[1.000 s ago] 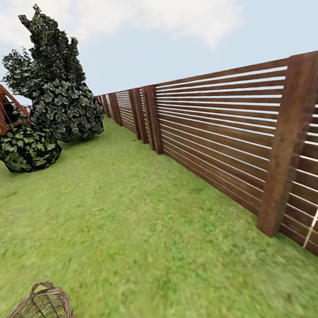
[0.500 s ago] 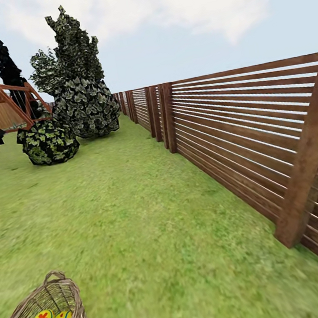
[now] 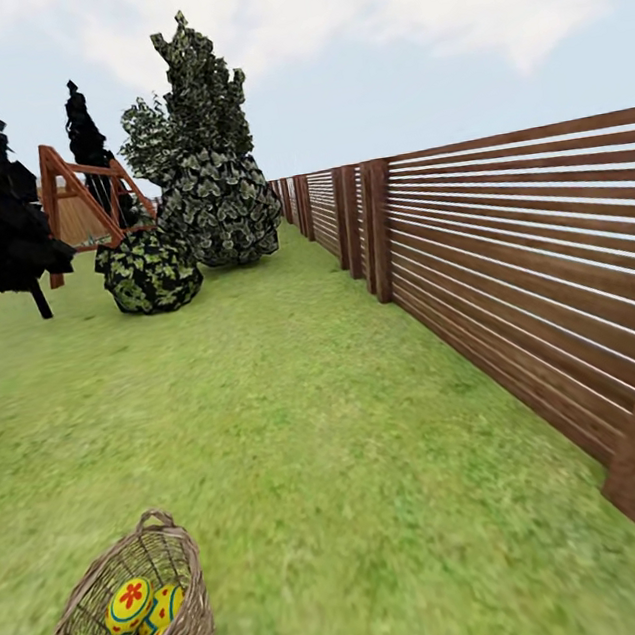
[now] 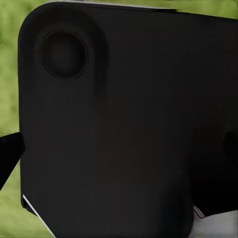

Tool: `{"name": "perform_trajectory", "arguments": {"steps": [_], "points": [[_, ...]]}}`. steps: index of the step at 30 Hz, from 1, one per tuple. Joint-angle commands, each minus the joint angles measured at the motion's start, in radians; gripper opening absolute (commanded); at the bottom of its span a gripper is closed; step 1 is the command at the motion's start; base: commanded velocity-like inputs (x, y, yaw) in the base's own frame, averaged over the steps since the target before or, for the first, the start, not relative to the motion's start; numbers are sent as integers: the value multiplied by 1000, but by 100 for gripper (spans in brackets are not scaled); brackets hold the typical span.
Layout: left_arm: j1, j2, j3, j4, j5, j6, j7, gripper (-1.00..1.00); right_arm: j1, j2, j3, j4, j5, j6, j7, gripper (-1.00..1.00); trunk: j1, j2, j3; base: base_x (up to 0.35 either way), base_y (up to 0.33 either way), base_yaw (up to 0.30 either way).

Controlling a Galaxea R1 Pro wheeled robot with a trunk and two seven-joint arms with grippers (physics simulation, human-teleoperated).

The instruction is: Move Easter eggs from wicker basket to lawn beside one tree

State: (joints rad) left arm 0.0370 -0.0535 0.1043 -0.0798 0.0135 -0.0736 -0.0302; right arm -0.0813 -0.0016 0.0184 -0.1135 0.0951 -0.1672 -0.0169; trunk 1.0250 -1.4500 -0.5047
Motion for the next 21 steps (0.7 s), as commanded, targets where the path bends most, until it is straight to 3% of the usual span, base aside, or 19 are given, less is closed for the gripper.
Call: {"name": "perform_trajectory", "arguments": {"steps": [1, 10, 21], "points": [[0, 0, 0, 0, 0, 0, 0, 100, 0, 0, 0, 0, 0, 0, 0, 100, 0, 0, 0, 0, 0, 292], [1, 0, 0, 0, 0, 0, 0, 100, 0, 0, 1, 1, -1, 3, -1, 100, 0, 0, -4, 0, 0, 282], [1, 0, 0, 0, 0, 0, 0, 100, 0, 1, 2, 2, -2, 6, -2, 100, 0, 0, -17, 0, 0, 203]]}}
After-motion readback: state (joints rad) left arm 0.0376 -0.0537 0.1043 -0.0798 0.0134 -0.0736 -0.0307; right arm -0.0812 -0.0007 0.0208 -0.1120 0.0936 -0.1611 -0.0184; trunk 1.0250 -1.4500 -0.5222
